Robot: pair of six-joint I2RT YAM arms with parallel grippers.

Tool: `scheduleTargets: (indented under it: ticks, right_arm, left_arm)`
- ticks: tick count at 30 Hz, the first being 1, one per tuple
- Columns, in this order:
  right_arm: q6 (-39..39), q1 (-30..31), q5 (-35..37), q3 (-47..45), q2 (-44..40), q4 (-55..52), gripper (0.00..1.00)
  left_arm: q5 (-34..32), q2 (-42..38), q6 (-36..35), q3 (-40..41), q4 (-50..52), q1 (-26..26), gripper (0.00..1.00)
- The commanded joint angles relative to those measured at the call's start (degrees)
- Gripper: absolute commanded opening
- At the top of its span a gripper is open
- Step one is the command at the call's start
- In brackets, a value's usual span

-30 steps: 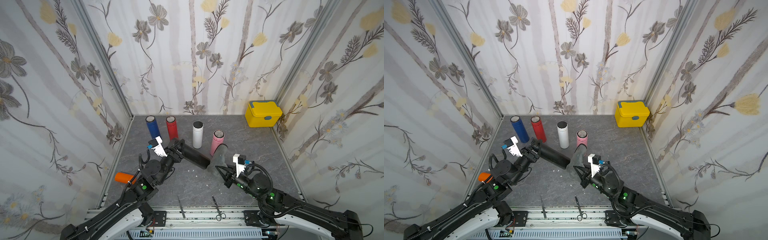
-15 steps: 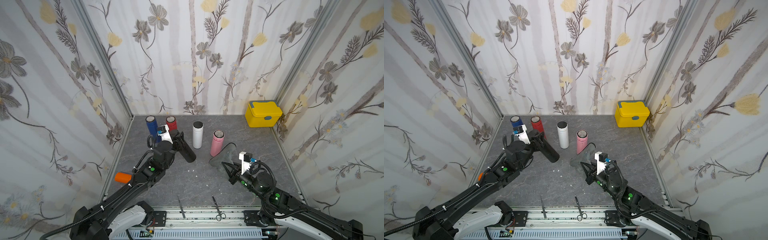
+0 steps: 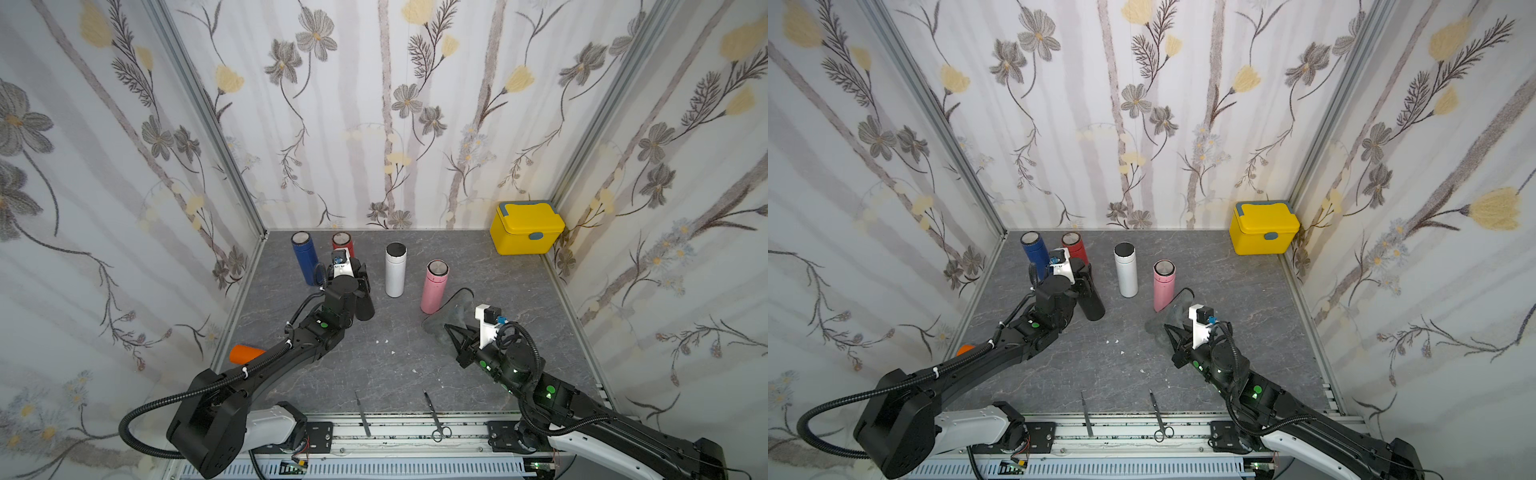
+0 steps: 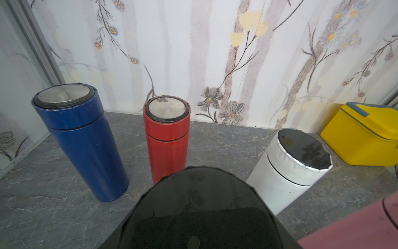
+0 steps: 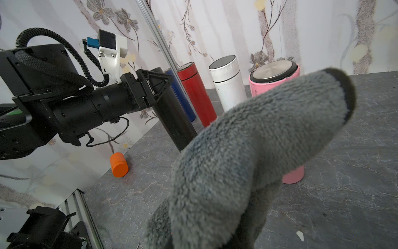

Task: Wipe the surface of the thermos
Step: Place the thermos at the center of the board.

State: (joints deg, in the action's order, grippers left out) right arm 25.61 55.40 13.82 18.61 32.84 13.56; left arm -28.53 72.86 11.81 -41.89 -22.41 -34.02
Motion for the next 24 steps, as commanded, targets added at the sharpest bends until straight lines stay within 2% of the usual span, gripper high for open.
scheduleTargets:
  ticks: [1,9,11,12,14,19,21,24]
  right_arm:
    - [-0.5,-0.3,1.0,-0.3,0.0,0.6,0.00]
    - [-0.2,-1.7,0.5,-0.1,0.8,0.3,0.00]
    - [-0.2,-1.8,0.4,0.1,0.6,0.0,0.00]
    - [-0.2,-1.9,0.5,0.2,0.5,-0.3,0.00]
    - [-0.2,-2.0,0.5,0.1,0.1,-0.7,0.00]
    - [-0.2,-2.6,0.5,-0.3,-0.9,-1.1,0.00]
    - [-0.1,-2.9,0.3,-0.3,-1.0,-1.1,0.00]
    - [0.0,-3.2,-0.4,0.0,-1.0,-1.0,0.00]
  left_arm:
    - [-2.0,2.5,-2.4,0.0,-8.2,0.2,0.00]
    - [-2.6,8.6,-2.0,-1.0,-9.5,0.3,0.00]
    - [-2.6,9.2,-1.5,-0.8,-9.5,0.4,0.07]
    - [-2.4,9.3,-1.4,-0.5,-9.6,0.3,0.16]
    - [-2.1,9.2,-1.4,0.2,-9.9,0.3,0.45]
    - [-2.8,8.0,-2.6,1.5,-10.6,-0.6,0.93]
    - [-3.0,7.0,-3.3,1.7,-10.5,-1.1,1.00]
    - [-3.1,4.4,-3.4,1.4,-9.5,-1.6,1.00]
